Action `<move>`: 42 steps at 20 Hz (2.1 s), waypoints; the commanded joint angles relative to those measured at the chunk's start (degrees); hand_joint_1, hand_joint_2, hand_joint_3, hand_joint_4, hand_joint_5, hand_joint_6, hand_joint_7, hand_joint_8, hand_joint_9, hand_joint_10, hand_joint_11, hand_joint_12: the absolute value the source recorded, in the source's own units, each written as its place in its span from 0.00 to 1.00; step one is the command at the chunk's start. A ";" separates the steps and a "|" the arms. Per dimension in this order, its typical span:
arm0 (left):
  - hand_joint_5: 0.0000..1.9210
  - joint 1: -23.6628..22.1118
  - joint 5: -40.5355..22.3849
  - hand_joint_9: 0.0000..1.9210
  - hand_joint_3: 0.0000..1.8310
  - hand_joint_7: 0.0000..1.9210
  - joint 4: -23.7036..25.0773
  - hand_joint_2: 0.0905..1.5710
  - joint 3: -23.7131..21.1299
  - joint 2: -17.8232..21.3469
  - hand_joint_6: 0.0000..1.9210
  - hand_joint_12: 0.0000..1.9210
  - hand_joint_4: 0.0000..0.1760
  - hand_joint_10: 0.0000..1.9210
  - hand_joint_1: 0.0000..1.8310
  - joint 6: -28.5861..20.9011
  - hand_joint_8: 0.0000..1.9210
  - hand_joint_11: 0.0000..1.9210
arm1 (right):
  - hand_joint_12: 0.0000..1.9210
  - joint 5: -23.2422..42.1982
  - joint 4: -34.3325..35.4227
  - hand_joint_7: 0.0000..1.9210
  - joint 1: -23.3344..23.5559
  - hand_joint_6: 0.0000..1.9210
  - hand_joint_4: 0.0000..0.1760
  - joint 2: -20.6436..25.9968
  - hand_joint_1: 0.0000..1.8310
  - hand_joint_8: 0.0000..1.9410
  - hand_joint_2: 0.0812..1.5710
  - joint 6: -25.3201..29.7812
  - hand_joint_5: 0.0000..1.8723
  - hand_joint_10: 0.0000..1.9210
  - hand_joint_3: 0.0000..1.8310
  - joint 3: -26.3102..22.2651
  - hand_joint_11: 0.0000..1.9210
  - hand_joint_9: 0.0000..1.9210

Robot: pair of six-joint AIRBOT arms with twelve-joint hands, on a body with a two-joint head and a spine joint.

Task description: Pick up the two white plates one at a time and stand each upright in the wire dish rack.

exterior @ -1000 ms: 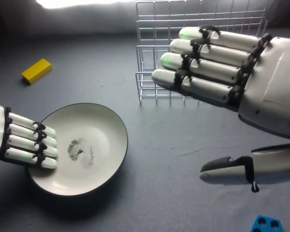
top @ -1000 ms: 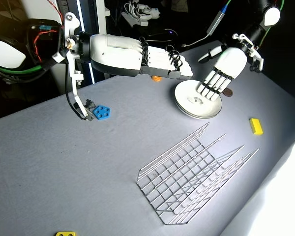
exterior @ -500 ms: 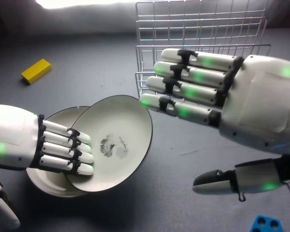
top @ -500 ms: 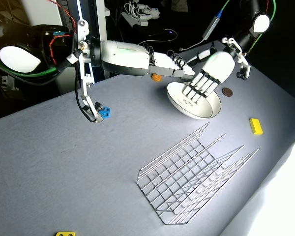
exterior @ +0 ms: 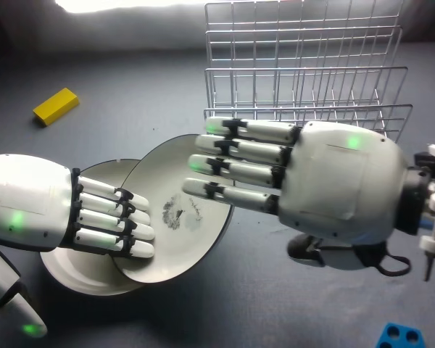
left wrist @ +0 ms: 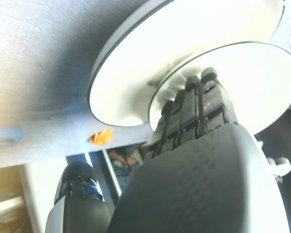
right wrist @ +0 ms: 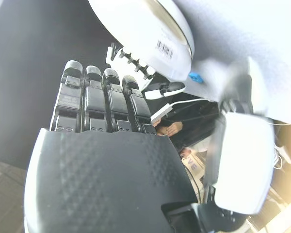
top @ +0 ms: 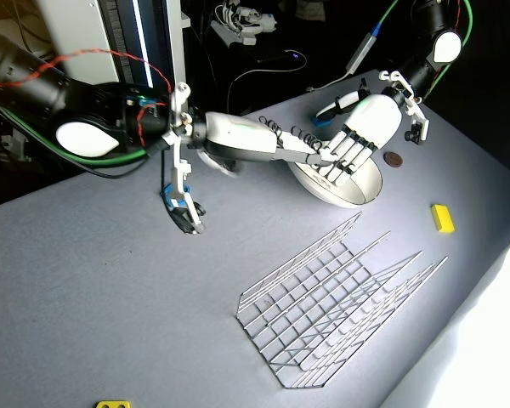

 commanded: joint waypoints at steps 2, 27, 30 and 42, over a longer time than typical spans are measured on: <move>0.00 0.48 -1.01 0.00 0.00 0.00 -0.62 0.64 -0.36 -0.82 0.00 0.00 0.00 0.00 0.00 0.29 0.00 0.00 | 0.00 5.96 -0.21 0.00 1.09 0.00 0.00 -1.43 0.52 0.00 0.61 -0.30 0.00 0.00 0.00 0.87 0.00 0.00; 0.01 0.47 -1.02 0.00 0.00 0.00 -2.37 0.63 0.33 -1.11 0.00 0.00 0.00 0.00 0.00 0.28 0.00 0.00 | 0.63 -2.76 -0.04 0.17 7.48 0.03 0.00 -15.25 0.62 0.03 0.66 -0.80 0.16 0.05 0.00 12.54 0.00 0.17; 0.01 0.47 -1.02 0.00 0.00 0.00 -2.47 0.63 0.48 -1.17 0.00 0.00 0.00 0.00 0.00 0.28 0.00 0.00 | 0.68 -2.77 -0.04 0.30 7.47 0.02 0.00 -15.33 0.69 0.01 0.66 -0.79 0.29 0.06 0.00 12.56 0.08 0.30; 0.00 0.92 -1.02 0.00 0.00 0.00 -3.71 0.63 0.74 -1.29 0.00 0.00 0.00 0.00 0.00 0.28 0.00 0.00 | 0.38 -2.44 8.08 0.61 7.31 0.40 0.00 -16.06 0.77 0.33 0.63 -0.57 0.57 0.36 0.00 12.65 0.59 0.64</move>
